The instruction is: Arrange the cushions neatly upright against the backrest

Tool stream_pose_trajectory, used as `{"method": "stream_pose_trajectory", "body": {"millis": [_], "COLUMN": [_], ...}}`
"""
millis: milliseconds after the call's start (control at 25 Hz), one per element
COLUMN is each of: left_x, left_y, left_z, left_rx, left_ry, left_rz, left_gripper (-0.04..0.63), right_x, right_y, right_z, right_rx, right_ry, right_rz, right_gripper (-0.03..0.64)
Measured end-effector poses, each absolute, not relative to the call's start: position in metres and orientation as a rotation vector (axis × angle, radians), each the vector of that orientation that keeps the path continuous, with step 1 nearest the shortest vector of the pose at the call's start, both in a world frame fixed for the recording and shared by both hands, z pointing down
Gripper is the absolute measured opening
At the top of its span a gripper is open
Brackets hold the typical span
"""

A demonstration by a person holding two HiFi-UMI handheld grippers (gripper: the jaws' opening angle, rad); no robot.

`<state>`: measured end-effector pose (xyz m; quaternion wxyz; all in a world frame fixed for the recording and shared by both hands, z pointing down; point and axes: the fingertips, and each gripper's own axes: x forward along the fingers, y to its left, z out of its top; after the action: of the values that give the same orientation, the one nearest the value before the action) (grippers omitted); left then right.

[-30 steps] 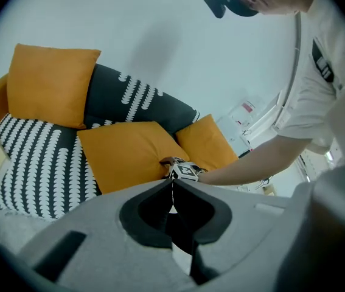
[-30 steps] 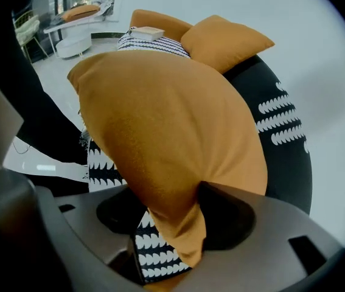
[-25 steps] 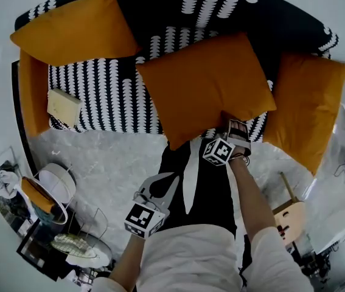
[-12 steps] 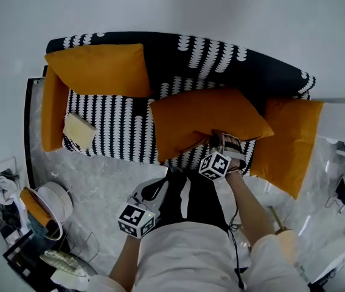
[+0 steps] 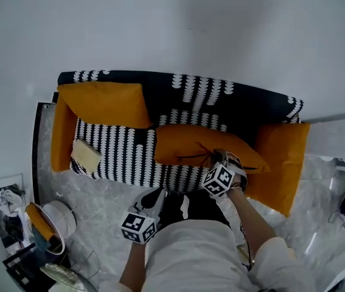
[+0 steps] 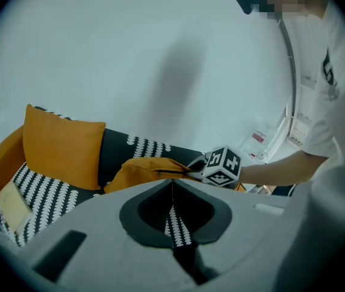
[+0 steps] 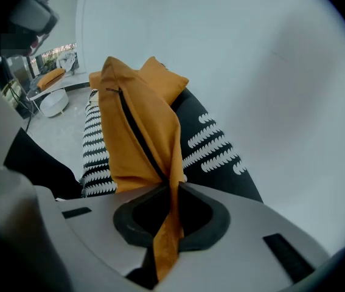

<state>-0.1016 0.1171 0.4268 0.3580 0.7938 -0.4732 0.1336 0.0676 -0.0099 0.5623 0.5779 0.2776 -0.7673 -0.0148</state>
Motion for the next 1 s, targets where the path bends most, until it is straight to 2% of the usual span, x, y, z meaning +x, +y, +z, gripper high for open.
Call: {"method": "stream_pose_trajectory", "body": {"millis": [600,840,1000], "left_x": [-0.040,-0.027,-0.017], "left_y": [0.089,0.082,0.079], "left_z": [0.407,0.406,0.409], "left_rx": [2.046,2.027,2.014], "left_ry": [-1.276,-1.282,-1.265], "left_rz": [0.398,0.445,0.461], "left_gripper": [0.014,0.014,0.014], "right_x": [0.110,0.112,0.094], "right_y": [-0.035,-0.070,-0.107], "right_z": [0.549,0.588,0.599], "right_rx": [0.390,0.383,0.387], "right_ry": [-1.878,-1.904,-1.902], "right_rz": [0.035,0.140,0.047], "right_gripper": [0.026,0.026,0.026]}}
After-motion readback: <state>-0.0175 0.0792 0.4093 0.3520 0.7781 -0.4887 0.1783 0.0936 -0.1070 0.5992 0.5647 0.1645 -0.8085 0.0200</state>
